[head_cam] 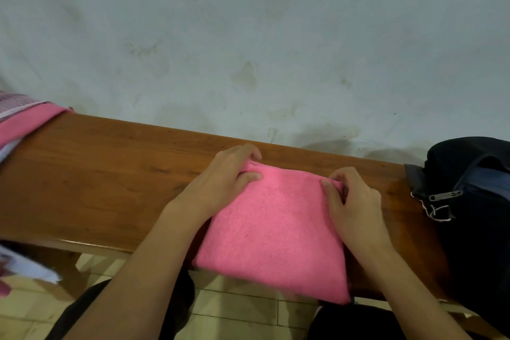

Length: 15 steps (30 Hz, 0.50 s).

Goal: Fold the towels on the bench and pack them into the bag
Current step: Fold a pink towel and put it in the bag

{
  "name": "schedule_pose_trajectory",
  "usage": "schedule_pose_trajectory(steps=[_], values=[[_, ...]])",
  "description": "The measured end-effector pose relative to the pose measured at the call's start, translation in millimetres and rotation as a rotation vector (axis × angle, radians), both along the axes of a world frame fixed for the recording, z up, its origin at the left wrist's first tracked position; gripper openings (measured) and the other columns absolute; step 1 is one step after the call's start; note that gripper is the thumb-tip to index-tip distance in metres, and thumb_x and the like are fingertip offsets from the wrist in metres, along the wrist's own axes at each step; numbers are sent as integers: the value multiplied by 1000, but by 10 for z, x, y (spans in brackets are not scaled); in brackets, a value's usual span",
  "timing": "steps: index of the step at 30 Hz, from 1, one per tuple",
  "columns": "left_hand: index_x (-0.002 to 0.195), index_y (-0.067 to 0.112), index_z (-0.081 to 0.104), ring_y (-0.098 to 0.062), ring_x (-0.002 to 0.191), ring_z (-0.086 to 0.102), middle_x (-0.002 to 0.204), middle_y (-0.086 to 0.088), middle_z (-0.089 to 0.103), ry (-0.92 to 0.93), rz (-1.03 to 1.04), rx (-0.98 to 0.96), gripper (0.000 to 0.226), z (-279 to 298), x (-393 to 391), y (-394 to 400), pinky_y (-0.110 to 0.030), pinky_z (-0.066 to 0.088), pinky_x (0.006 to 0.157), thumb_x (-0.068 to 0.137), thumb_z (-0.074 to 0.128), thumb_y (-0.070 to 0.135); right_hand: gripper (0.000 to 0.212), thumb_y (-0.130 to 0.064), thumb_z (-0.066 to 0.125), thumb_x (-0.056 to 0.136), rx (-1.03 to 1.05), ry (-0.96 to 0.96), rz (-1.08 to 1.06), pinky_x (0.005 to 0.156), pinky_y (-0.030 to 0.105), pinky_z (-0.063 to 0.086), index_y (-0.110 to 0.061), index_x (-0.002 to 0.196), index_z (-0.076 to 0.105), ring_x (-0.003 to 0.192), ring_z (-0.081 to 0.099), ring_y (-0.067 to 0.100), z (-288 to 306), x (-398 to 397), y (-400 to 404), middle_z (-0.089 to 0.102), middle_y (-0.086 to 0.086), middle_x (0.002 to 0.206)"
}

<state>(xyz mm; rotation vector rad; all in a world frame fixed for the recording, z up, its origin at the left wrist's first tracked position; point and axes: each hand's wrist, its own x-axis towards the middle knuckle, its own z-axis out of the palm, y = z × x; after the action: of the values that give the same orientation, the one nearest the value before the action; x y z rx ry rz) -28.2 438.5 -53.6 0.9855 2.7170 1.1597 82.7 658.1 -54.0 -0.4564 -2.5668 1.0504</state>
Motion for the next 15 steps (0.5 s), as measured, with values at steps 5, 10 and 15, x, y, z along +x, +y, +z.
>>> schedule_pose_trajectory(steps=[5,10,15], values=[[100,24,60,-5,86,56,93,10,62,-47,14,19,16,30,-14,-59,-19,47,74,89,70,17,19,-23,63,95,-10,14,20,56,14,49,-31,86,50,69,60,8,19,-13,66,61,-4,75],[88,23,61,-6,82,59,87,9,64,-102,41,45,9,88,-16,-87,-27,50,74,91,69,18,17,-21,62,96,12,0,48,63,4,46,-29,85,51,80,57,-2,33,-11,45,61,-7,77],[88,22,55,-16,84,61,88,2,64,-169,85,94,13,111,28,-93,-30,52,76,91,68,21,11,-17,60,97,4,17,45,65,2,43,-22,89,55,83,55,-11,40,-6,51,61,-11,80]])
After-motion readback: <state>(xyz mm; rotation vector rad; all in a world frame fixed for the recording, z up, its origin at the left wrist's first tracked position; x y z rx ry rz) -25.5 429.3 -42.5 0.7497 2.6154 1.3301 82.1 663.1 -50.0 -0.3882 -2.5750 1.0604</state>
